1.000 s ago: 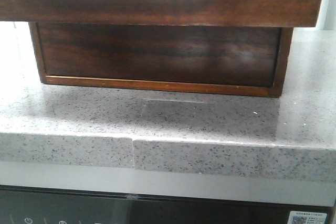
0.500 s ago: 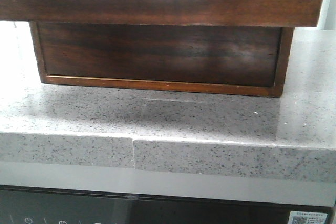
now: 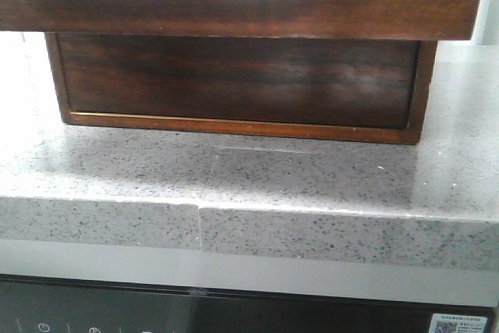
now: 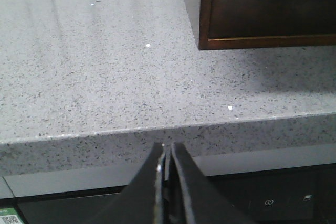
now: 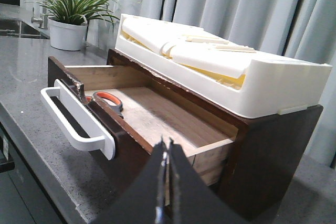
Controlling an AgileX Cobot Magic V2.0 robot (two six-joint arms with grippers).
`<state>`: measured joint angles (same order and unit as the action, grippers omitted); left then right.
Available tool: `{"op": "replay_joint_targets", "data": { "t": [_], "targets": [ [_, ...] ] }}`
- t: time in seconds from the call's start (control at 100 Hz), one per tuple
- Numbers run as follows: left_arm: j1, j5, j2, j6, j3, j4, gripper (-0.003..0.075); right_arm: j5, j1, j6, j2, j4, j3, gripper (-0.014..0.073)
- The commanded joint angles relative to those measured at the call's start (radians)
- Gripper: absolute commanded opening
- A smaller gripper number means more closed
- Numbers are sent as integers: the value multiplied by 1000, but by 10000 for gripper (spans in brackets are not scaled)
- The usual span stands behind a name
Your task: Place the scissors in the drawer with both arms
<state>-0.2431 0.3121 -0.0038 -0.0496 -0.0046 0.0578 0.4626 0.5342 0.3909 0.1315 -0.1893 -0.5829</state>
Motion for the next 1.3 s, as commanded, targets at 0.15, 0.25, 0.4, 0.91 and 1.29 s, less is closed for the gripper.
{"op": "replay_joint_targets", "data": {
  "t": [0.15, 0.25, 0.4, 0.91, 1.29],
  "targets": [
    [8, -71, -35, -12, 20, -9, -20, -83, -5, 0, 15, 5, -22, -46],
    [8, -71, -35, -12, 20, -9, -20, -83, -5, 0, 15, 5, -22, -46],
    [8, -71, -35, -12, 20, -9, -20, -83, -5, 0, 15, 5, -22, -46],
    [8, -71, -35, -12, 20, -9, -20, -110, -228, -172, 4, 223, 194, -46],
    [8, -71, -35, -12, 20, -9, -20, -324, -496, -211, -161, 226, 624, -46]
  ]
}}
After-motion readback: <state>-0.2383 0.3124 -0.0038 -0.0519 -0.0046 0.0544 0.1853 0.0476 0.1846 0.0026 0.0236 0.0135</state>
